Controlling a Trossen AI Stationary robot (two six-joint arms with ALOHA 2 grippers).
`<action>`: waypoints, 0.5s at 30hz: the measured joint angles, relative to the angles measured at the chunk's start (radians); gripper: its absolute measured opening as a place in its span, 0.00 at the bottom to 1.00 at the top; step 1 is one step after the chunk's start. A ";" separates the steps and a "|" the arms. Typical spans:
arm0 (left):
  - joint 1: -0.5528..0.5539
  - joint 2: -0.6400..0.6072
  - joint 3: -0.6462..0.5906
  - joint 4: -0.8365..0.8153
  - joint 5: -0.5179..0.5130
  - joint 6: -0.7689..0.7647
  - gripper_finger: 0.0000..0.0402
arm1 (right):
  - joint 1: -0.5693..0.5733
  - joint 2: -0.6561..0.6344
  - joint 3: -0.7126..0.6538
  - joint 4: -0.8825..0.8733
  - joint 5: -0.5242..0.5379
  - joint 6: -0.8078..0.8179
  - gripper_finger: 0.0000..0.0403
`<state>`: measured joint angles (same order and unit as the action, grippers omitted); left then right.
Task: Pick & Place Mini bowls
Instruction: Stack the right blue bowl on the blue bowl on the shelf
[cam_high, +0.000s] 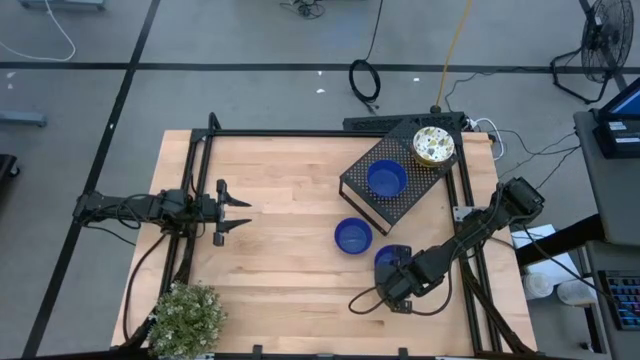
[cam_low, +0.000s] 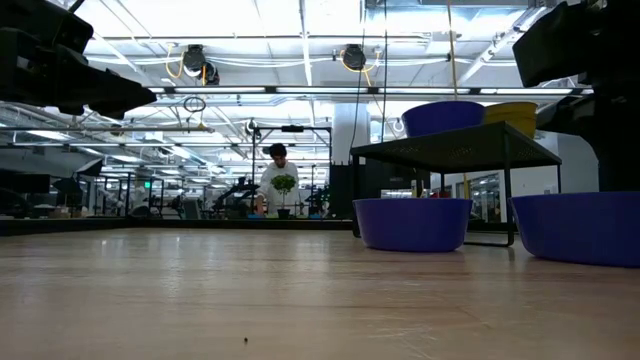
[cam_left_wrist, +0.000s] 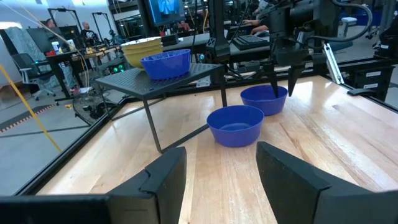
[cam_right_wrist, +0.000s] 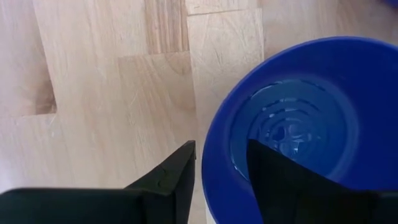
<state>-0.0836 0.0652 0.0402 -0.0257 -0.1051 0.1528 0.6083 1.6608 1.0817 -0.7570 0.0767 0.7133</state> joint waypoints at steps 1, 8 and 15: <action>0.000 0.000 0.000 0.000 0.000 0.000 0.49 | 0.000 0.000 0.000 0.000 0.000 0.000 0.32; 0.000 0.000 0.000 0.000 0.000 0.000 0.49 | 0.001 0.000 -0.024 0.016 0.000 0.000 0.32; 0.000 0.000 0.000 0.000 0.000 0.000 0.49 | 0.001 0.000 -0.055 0.020 -0.005 0.000 0.32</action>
<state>-0.0837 0.0650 0.0399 -0.0261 -0.1051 0.1527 0.6090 1.6608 1.0264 -0.7369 0.0719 0.7132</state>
